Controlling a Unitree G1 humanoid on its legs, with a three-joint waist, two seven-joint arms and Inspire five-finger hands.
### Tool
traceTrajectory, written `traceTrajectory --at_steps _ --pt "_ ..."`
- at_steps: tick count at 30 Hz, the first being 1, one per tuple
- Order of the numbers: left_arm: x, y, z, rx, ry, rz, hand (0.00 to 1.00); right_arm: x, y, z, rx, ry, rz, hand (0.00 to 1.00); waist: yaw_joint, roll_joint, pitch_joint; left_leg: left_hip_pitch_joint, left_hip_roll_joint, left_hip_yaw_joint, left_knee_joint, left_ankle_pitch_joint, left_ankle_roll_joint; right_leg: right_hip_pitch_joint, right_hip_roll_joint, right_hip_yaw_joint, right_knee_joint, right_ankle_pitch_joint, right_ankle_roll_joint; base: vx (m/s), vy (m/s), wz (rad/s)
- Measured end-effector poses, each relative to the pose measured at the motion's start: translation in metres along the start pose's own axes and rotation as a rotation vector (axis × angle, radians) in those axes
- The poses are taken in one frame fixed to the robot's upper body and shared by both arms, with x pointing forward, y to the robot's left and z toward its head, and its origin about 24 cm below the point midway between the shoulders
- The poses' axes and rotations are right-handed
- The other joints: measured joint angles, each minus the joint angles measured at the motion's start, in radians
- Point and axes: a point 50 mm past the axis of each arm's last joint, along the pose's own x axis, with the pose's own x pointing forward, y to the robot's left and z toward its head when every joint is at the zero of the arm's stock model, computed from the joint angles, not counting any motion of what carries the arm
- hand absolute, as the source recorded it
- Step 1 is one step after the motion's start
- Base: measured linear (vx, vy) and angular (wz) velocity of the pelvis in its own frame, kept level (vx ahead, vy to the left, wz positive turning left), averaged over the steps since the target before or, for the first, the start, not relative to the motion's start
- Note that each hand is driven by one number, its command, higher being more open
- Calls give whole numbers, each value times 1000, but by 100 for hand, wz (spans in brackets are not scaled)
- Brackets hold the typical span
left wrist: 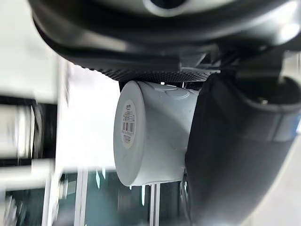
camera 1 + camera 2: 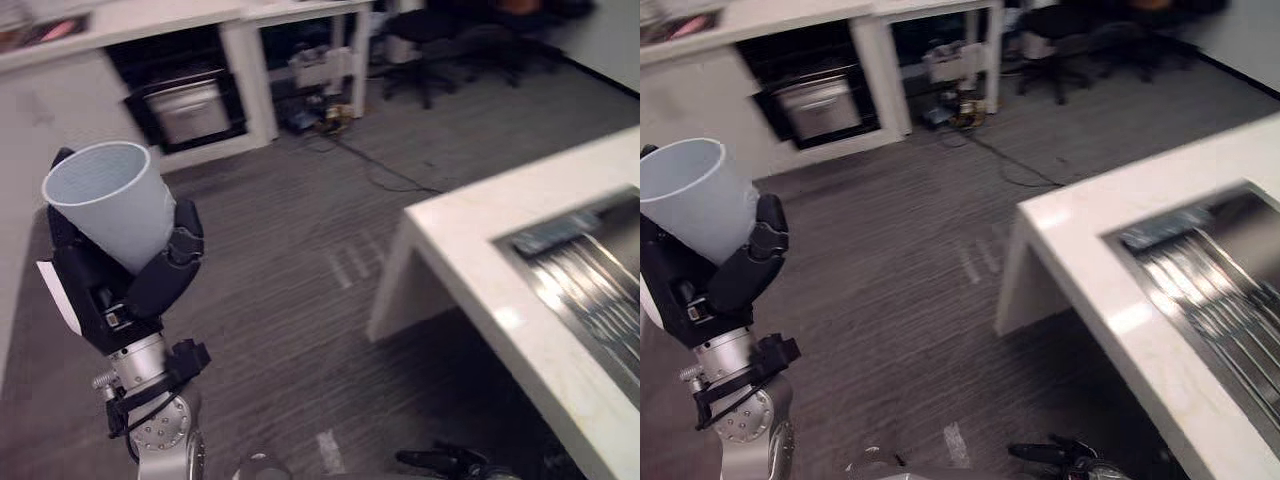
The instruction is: Walk over to the sink, pick up the cup, carry it to the dishwasher, place the cup inside the dishwasher, then close the dishwasher door
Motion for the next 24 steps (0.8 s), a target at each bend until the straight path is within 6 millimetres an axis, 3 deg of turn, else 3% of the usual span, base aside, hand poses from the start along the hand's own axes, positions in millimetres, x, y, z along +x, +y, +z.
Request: traceTrajectory --at_steps 1,2,3,4,5,6,7,8,11,12,13,14,16,20,21,24 --pt "-1 -4 -1 -33 14 -17 0 -2 -4 -3 38 -14 -22 100 2 -1 -1 -16 -52 -71 -24 4 29 13 -56 76 80 56 -68 -58 440 202" --pt "-4 -17 -3 -77 26 -81 0 -4 -10 -9 83 -37 -43 100 -9 0 -7 -30 -113 -162 -79 25 68 -13 -98 240 165 154 -138 -45 411 231" --pt "-6 -24 -4 -105 27 -116 0 -5 -10 -15 124 -43 -49 100 -17 22 -27 -55 -133 -220 -110 37 86 -52 -81 353 201 100 -123 -8 250 259" --pt "-7 -38 -7 -154 7 -182 0 -4 -3 -9 203 -83 -30 100 -25 22 -28 -76 -160 -324 -171 68 122 -103 35 568 228 -208 -11 -7 101 277" --pt "-8 -53 -15 -190 22 -229 0 -3 7 -8 250 -97 -11 100 -40 22 -26 -75 -198 -430 -233 107 149 -129 161 729 211 -357 -16 -4 47 273" --pt "-9 -59 -19 -201 39 -253 0 -1 13 -8 274 -96 -4 100 -43 20 -25 -68 -217 -471 -258 121 151 -143 214 783 204 -396 -13 30 5 248" --pt "-14 -67 -27 -206 74 -283 0 0 22 -6 290 -100 5 100 -44 16 -26 -46 -249 -538 -293 141 147 -171 283 858 188 -444 13 97 -32 181" --pt "-17 -70 -30 -207 98 -298 0 1 25 -2 303 -109 9 100 -48 16 -26 -32 -271 -574 -306 143 148 -191 314 901 166 -465 40 140 -51 206" --pt "-19 -74 -31 -158 86 -356 0 2 33 11 318 -114 27 100 -65 11 -29 12 -280 -630 -342 150 144 -244 375 961 46 -450 51 194 -74 137" --pt "-16 -74 -30 -130 65 -380 0 3 39 10 297 -92 44 100 -58 -19 -30 43 -301 -655 -362 166 113 -261 376 987 -7 -335 49 212 -106 94" --pt "-14 -73 -30 -117 57 -391 0 3 43 10 298 -88 56 100 -59 -42 -30 58 -315 -668 -374 168 109 -265 364 995 -6 -264 51 227 -136 71" --pt "-13 -73 -31 -102 64 -404 0 4 46 8 293 -77 61 100 -56 -61 -41 78 -325 -681 -397 170 102 -256 348 987 0 -286 58 240 -141 34" --pt "-12 -74 -32 -97 71 -407 0 4 46 10 290 -67 68 100 -48 -56 -51 79 -311 -690 -415 172 86 -235 365 976 -59 -289 56 245 -121 18" --pt "-12 -79 -36 -93 107 -433 0 4 50 13 236 -48 89 100 -69 -54 -50 89 -291 -659 -414 160 67 -189 390 949 -101 -288 55 120 -61 21" --pt "-13 -72 -36 -105 142 -462 0 7 72 13 146 -56 140 100 -65 -102 -72 111 -329 -636 -423 173 87 -98 364 923 -217 -241 64 42 -16 2" --pt "-13 -72 -36 -105 142 -462 0 7 72 12 147 -54 139 100 -65 -102 -72 112 -329 -636 -423 173 87 -98 364 923 -217 -241 64 0 0 -1"
